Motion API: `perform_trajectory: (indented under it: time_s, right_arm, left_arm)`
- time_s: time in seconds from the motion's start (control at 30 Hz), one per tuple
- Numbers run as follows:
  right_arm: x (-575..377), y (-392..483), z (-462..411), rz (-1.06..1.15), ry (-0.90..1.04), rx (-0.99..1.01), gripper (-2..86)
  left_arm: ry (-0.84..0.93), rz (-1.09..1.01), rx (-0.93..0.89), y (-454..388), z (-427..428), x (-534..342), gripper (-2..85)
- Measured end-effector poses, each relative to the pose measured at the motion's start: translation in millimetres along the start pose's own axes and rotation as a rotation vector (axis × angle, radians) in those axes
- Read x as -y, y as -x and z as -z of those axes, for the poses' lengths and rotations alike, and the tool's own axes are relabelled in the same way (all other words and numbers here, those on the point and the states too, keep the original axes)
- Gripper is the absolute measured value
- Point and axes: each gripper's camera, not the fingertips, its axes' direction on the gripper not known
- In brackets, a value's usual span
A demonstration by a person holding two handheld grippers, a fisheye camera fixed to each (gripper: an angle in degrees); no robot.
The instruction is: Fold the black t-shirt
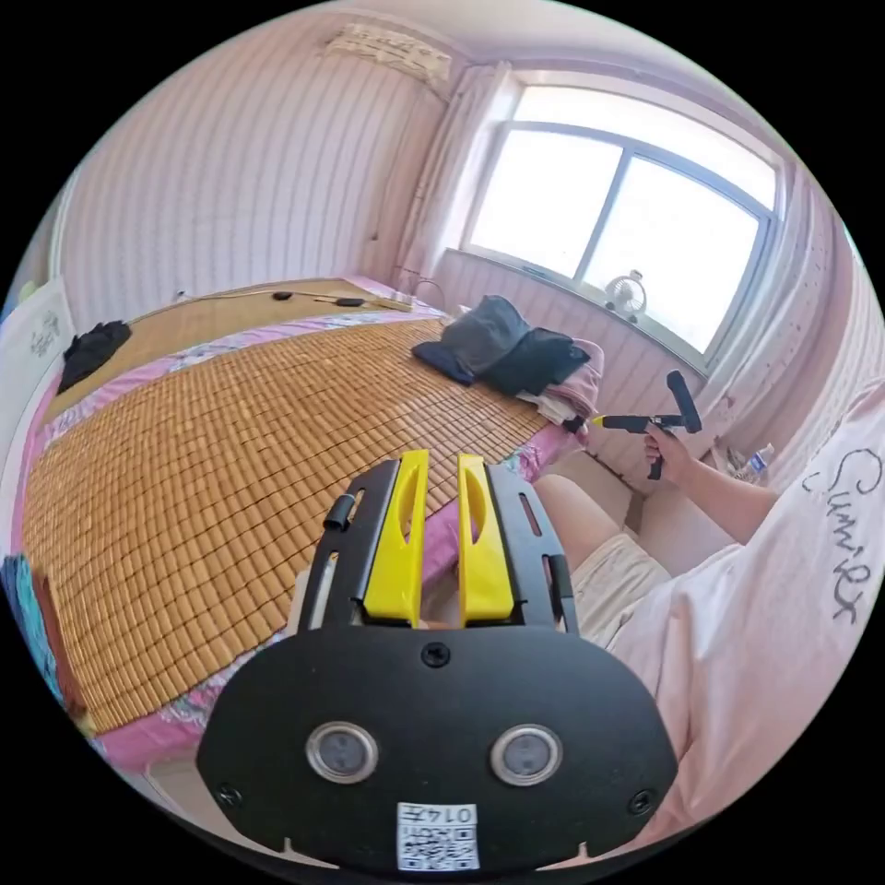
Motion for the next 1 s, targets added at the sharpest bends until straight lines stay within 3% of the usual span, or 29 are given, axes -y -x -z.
perform_trajectory:
  time_s: [0.17, 0.37, 0.73, 0.9, 1.0]
  right_arm:
    - [-34, -87, 15, -0.099, -0.083, -0.005, 3.5]
    - [-31, -141, 18, -0.039, -0.158, -0.082, 6.2]
    - [67, -200, 14, 0.025, -0.358, -0.161, 10.8]
    - [119, -232, -6, -0.026, -0.302, -0.186, 10.9]
    - [136, -244, -13, -0.042, -0.290, -0.152, 7.5]
  left_arm:
    - [0.110, -0.282, -0.116, -90, -111, 108, 7.3]
    - [0.189, -0.473, -0.167, -163, -236, 201, 8.1]
    - [0.278, -0.562, -0.128, -224, -398, 305, 11.2]
    - [0.348, -0.561, -0.160, -236, -459, 311, 11.4]
    - [0.380, -0.590, -0.043, -241, -483, 313, 8.7]
